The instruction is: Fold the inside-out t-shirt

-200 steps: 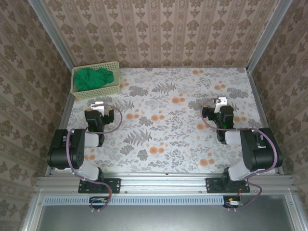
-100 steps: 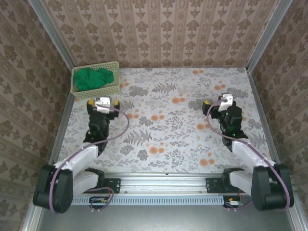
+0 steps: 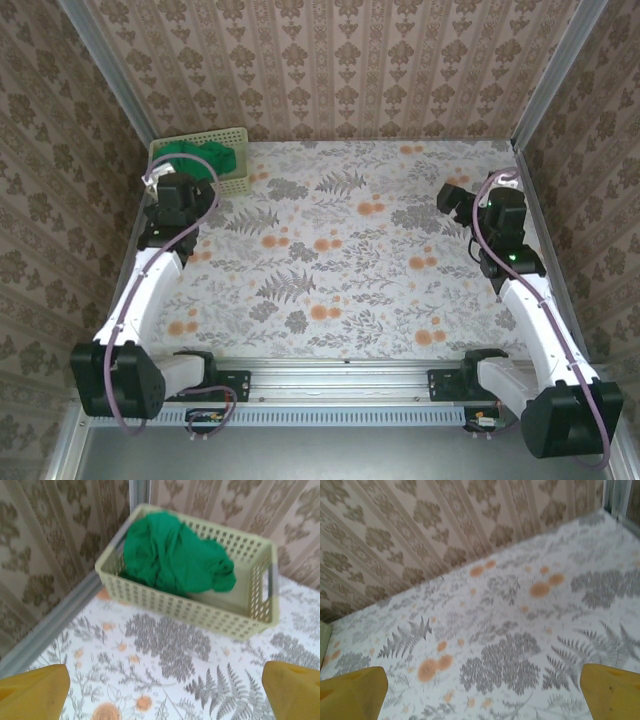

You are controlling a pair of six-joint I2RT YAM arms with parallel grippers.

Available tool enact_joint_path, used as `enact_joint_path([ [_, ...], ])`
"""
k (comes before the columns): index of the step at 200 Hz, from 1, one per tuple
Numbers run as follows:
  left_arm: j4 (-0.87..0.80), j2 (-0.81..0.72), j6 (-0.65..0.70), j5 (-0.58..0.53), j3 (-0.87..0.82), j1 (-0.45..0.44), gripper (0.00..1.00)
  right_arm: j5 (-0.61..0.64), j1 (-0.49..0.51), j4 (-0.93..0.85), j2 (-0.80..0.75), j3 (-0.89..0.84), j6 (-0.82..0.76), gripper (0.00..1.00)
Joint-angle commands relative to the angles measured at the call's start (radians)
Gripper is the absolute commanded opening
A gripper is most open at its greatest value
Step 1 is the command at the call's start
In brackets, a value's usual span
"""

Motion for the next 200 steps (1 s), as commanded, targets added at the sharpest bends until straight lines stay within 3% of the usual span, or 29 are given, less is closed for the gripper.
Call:
enact_joint_path([
  [1,0.014,0.058,-0.054,0.17,0.054,0.06,1.0,-0.085,-0.009,-0.067,0.022,0.014,0.05,1.0],
  [16,-0.014,0.169,-0.045,0.221,0.15,0.104,1.0,-0.122,-0.009,-0.065,0.041,0.022,0.037,1.0],
  [40,-0.126,0.396,-0.024,0.214,0.375,0.142,1.0,-0.174,0.005,-0.057,0.045,0.009,0.015,1.0],
  [90,-0.266,0.802,-0.057,0.254,0.79,0.219,1.0,-0.158,0.068,-0.068,0.036,-0.022,-0.004,1.0],
  [158,-0.436,1.216,-0.074,0.321,1.258,0.257,1.0,-0.073,0.189,-0.079,0.104,-0.001,-0.05,1.0],
  [200,-0.453,1.361,-0.065,0.351,1.416,0.265,0.82,-0.078,0.207,-0.082,0.121,0.0,-0.052,1.0],
])
